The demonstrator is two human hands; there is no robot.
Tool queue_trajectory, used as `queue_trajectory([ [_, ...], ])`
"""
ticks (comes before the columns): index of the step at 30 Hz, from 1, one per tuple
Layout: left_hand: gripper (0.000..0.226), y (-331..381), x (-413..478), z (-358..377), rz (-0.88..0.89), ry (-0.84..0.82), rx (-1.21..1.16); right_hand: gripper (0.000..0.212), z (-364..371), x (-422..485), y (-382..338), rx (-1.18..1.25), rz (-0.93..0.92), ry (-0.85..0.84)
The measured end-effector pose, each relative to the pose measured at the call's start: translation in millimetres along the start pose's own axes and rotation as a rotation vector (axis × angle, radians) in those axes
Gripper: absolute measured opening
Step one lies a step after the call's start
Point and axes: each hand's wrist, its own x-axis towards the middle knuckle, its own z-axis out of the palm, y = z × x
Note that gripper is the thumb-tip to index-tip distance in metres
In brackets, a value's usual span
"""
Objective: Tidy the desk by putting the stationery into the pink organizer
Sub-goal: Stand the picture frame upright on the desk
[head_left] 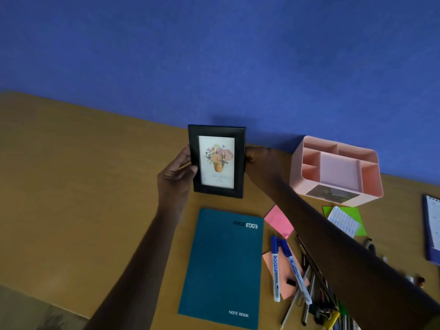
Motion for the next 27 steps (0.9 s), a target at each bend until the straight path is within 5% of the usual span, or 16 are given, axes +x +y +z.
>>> queue_trajectory([
  [13,0.051,-21,24,0,-0.003,0.037,0.003,0.034,31,21,18,0.893,0.354,-0.19],
  [22,0.048,-26,28,-15,0.001,0.162,-0.006,0.031,66,48,4,1.13,0.508,-0.212],
  [27,0.05,-31,32,-26,-0.008,0.187,-0.047,0.061,84,58,-10,1.211,0.508,-0.271],
])
